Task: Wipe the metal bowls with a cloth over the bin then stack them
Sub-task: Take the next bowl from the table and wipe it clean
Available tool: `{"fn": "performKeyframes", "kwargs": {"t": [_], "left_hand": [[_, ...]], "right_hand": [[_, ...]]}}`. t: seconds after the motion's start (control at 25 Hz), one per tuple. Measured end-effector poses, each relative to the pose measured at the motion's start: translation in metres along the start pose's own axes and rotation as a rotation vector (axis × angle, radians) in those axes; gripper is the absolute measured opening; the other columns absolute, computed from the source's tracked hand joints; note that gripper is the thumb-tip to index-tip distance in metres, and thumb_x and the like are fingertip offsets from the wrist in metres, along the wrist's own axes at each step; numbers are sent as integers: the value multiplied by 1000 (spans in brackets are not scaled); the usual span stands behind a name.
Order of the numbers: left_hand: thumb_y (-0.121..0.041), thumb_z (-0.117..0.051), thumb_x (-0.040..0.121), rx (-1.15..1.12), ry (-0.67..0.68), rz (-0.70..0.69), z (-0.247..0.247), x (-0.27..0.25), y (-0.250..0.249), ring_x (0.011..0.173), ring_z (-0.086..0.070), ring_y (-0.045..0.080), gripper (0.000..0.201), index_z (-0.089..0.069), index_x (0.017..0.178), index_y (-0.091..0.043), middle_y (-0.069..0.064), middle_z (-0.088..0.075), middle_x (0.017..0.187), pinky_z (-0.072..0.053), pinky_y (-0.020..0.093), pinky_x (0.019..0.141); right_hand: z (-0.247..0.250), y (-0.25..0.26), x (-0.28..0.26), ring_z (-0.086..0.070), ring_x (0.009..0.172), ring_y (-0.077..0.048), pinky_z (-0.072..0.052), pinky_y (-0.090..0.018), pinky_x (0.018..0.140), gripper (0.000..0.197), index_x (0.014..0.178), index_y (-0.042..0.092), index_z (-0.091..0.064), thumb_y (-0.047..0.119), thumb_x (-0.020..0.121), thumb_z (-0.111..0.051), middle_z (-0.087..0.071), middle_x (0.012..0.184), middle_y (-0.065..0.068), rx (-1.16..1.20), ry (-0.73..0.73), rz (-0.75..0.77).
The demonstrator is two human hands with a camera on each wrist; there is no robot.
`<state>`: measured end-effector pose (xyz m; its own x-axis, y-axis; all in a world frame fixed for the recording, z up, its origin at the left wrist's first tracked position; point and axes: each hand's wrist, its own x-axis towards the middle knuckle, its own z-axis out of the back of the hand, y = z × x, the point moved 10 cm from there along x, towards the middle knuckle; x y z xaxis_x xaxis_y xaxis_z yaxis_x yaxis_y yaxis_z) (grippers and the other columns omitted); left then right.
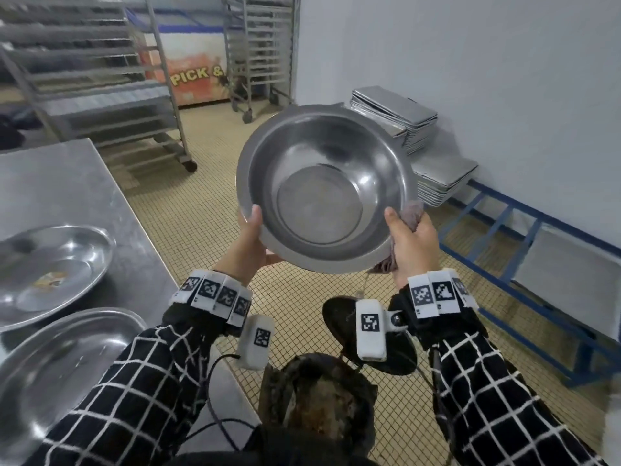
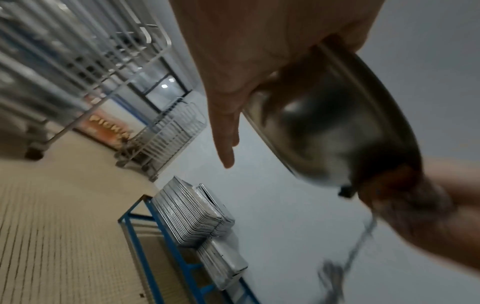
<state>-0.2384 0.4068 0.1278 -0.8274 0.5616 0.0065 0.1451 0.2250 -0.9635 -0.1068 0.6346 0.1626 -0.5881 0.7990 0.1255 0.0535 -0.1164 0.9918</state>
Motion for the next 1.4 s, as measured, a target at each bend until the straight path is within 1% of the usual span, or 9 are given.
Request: {"fn": "performKeyframes", "kwargs": {"t": [0.12,0.44,0.52,0.64,0.76,0.88,1.0,1.16,1.4], "left_hand": [[-43,-30,100,-212,-15,-93,11,-3,-20,100,-66,21,46,-69,111,-20,5,-71,106,-54,36,85],[-32,-38,101,66,-163,17,-30,-2,-7,96,-65,23,27,-59,101,-15,3,-66,99,-51,36,88],[-44,-37,100,291,-30,47,-57,-1,4,102,-65,18,41,-55,121,-13,-8,-57,120,-44,24,96],[-56,-34,96,487,127,18,-76,2,18,114,-55,13,60,-41,142,-17,-15,-40,135,-43,2,74],[-64,-46,84,369,112,-13,-63,8,23,117,-53,13,78,-26,145,-20,-4,-49,137,-53,29,86],[-51,-42,94,49,-28,-2,-29,12,7,112,-61,26,55,-26,141,-25,4,-55,129,-56,45,78],[-53,-34,94,-98,55,-96,-14,12,-23,96,-67,23,50,-58,122,-19,5,-69,110,-56,42,75],[-31,-40,99,-175,-109,-35,4,9,-21,72,-68,15,30,-64,98,-13,-1,-72,77,-51,34,72],[-35,-39,97,241,-57,14,-24,-15,-12,104,-63,21,30,-60,105,-14,4,-67,104,-50,38,95]], "right_hand": [[-3,11,2,-58,81,-15,-49,-40,90,21,73,27,-51,32,88,-65,-57,78,4,-108,113,38],[5,10,-3,-61,94,-19,-51,-32,80,30,112,12,-53,35,93,-56,-62,104,-3,-35,-106,21],[0,4,-6,-62,96,-24,-51,-41,89,27,108,12,-52,33,92,-59,-62,104,-7,-1,-123,-9],[-3,5,-10,-61,86,-16,-51,-34,85,12,91,19,-51,24,91,-61,-59,92,-1,23,-123,-7],[8,3,-8,-59,78,-14,-50,-34,79,19,78,23,-46,18,88,-61,-56,84,2,45,-130,-48],[19,0,2,-65,92,-23,-51,-45,90,9,84,21,-56,21,83,-65,-64,96,-8,43,-57,-112],[20,5,7,-65,90,-24,-49,-49,95,11,78,25,-58,26,82,-68,-65,90,-9,-46,109,-129],[15,3,-5,-64,96,-25,-49,-52,93,15,94,27,-61,37,84,-65,-65,95,-4,-70,143,-156],[-25,-9,-44,-64,89,-28,-53,-54,86,30,101,22,-53,39,79,-64,-64,98,-7,62,15,-205]]}}
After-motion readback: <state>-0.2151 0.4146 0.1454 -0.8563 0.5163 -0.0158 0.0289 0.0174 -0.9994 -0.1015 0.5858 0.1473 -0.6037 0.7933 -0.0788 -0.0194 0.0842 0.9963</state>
